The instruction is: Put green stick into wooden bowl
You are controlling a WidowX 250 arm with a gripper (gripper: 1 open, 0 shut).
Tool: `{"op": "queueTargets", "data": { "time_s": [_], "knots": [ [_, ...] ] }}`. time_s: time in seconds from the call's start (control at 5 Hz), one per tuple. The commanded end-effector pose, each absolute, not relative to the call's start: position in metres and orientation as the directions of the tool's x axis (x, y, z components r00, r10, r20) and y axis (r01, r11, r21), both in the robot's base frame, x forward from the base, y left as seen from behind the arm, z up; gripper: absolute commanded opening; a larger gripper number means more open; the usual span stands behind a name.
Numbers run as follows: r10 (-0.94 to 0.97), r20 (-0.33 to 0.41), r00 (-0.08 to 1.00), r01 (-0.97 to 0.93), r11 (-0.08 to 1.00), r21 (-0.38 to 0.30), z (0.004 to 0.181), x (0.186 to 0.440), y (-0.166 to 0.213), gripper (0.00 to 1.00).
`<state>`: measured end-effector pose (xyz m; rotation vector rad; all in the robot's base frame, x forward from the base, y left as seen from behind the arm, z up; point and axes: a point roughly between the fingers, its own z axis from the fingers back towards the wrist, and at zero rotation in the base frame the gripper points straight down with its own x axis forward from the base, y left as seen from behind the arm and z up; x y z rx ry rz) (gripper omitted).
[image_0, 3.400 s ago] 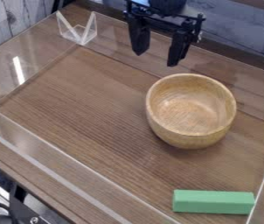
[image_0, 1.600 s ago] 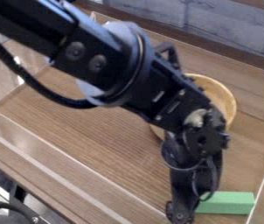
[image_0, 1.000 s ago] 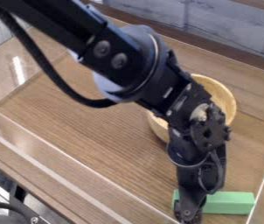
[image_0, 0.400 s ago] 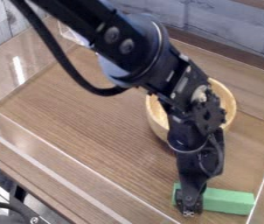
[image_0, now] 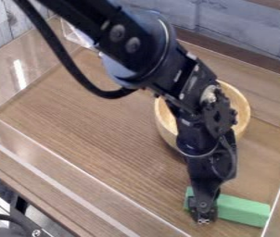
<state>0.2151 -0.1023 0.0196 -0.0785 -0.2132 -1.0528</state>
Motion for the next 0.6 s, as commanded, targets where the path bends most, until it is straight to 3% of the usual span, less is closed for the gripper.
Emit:
{"op": "queueTargets", "data": {
  "time_s": [0.0, 0.4],
  "knots": [
    [-0.813, 0.242, 0.529, 0.830, 0.556, 0.052, 0.0266, 0.2194, -0.1065, 1.00],
    [-0.784, 0.246, 0.570, 0.805, 0.592, 0.023, 0.0279, 0.2240, -0.1031, 1.00]
  ]
}}
